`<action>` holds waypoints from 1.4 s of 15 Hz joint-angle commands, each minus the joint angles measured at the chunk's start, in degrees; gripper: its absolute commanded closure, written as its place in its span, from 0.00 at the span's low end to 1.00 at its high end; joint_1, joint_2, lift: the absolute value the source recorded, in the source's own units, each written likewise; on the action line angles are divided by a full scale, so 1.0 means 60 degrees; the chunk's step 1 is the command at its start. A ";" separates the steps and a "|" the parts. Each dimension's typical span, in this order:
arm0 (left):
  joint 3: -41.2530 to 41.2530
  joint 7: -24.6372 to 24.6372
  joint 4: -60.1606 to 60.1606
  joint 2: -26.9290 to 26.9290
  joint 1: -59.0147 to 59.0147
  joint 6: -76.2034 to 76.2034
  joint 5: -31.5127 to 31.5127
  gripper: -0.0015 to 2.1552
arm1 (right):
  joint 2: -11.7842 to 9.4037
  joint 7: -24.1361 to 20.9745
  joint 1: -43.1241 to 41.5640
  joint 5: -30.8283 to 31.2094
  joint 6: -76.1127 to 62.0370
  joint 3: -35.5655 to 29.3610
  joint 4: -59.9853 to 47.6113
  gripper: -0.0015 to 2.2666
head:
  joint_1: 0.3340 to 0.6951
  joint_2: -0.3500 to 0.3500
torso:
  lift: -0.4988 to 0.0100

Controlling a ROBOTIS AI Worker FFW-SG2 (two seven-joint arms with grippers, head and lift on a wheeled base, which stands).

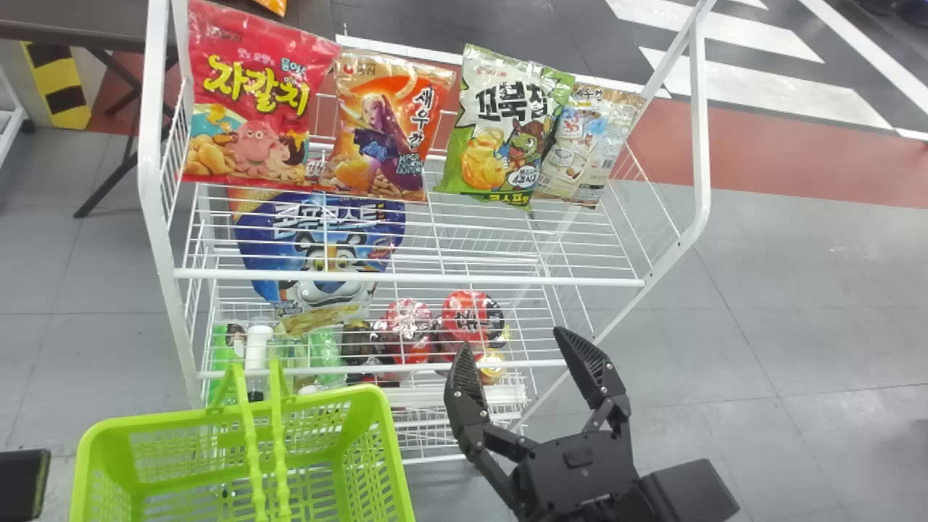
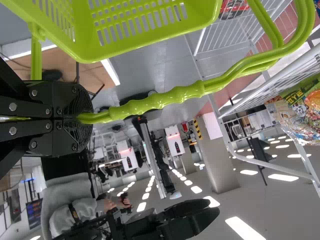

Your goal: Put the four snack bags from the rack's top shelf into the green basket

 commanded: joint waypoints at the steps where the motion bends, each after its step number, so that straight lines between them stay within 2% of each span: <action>1: 0.0014 0.0009 0.0016 -0.0018 0.0000 0.0000 0.0000 0.99 | -0.0018 -0.0001 0.0000 0.0004 -0.0031 0.0000 0.0005 0.05 | 1.00 0.00 | 0.98; 9: 0.0000 0.0023 0.0104 -0.0047 -0.0059 -0.0029 -0.0029 0.99 | -0.0047 0.0101 -0.0322 -0.0011 -0.0031 -0.0015 0.0240 0.05 | 1.00 0.00 | 0.98; 10: -0.0059 0.0009 0.0119 -0.0062 -0.0059 -0.0029 -0.0088 0.99 | -0.0047 0.0321 -0.0732 -0.0084 0.0028 -0.0030 0.0533 0.05 | 1.00 0.00 | 0.98; 12: -0.0249 0.0023 0.0324 -0.0106 -0.0103 -0.0205 -0.0161 0.99 | -0.0032 0.0775 -0.2431 -0.0113 0.0497 0.0088 0.1382 0.05 | 1.00 0.01 | 0.98; 15: -0.0528 0.0155 0.0617 -0.0135 -0.0234 -0.0351 -0.0205 0.99 | 0.0129 0.0805 -0.5727 0.0282 0.2899 0.1274 0.3023 0.05 | 1.00 0.08 | 0.98; 17: -0.0645 0.0184 0.0632 -0.0135 -0.0278 -0.0351 -0.0234 0.99 | 0.0568 0.0805 -0.7470 0.0253 0.3573 0.1875 0.4254 0.05 | 1.00 0.15 | 0.98; 18: -0.0645 0.0184 0.0632 -0.0135 -0.0278 -0.0351 -0.0234 0.99 | 0.0861 0.1039 -0.8247 0.0151 0.3749 0.2080 0.4927 0.05 | 1.00 0.22 | 0.98; 20: -0.0630 0.0184 0.0690 -0.0106 -0.0293 -0.0439 -0.0219 0.99 | 0.1506 0.1215 -0.9360 0.0077 0.3807 0.2373 0.6085 0.06 | 1.00 0.29 | 0.98; 21: -0.0616 0.0170 0.0705 -0.0076 -0.0293 -0.0498 -0.0205 0.99 | 0.1945 0.1478 -0.9873 -0.0025 0.3807 0.2387 0.6729 0.06 | 1.00 0.33 | 0.98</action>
